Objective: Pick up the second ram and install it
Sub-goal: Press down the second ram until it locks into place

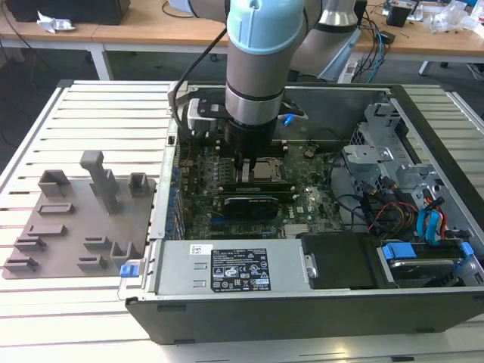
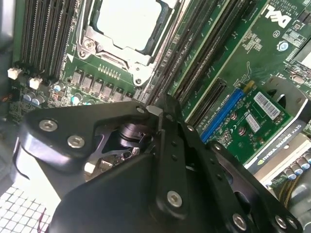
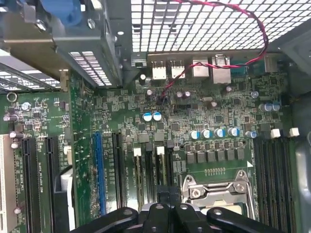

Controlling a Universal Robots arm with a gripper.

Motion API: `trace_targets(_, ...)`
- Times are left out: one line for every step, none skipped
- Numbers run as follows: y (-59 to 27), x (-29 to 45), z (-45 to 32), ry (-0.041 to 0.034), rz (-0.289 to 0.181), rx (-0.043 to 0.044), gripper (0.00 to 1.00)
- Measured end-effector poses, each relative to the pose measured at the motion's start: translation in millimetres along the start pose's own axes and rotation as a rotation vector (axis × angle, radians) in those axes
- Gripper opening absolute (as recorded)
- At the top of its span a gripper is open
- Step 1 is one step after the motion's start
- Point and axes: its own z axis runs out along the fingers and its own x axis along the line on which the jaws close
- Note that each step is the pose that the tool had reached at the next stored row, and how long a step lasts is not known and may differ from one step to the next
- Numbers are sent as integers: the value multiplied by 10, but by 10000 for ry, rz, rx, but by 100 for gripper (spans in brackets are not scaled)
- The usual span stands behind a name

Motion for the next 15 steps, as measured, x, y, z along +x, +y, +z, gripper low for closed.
trace_targets(1, -7, -79, 4, -1, -1, 11)
trace_targets(-9, -11, -119, 12, 0, -9, 11)
trace_targets(-37, -14, -126, 11, 3, -28, 11)
trace_targets(-122, -20, -131, 21, 12, -121, 11)
trace_targets(-211, -27, -133, 28, 19, -218, 11)
trace_targets(-270, -33, -135, 31, 28, -281, 11)
trace_targets(-311, -37, -136, 34, 29, -321, 11)
trace_targets(-385, -47, -138, 37, 37, -388, 11)
trace_targets(-424, -52, -140, 42, 39, -417, 11)
trace_targets(-466, -62, -156, 45, 39, -436, 11)
trace_targets(-473, -71, -208, 43, 40, -438, 11)
trace_targets(-471, -78, -275, 42, 42, -438, 11)
trace_targets(-468, -86, -359, 43, 43, -438, 11)
trace_targets(-464, -95, -462, 42, 41, -438, 11)
trace_targets(-461, -102, -536, 44, 41, -438, 11)
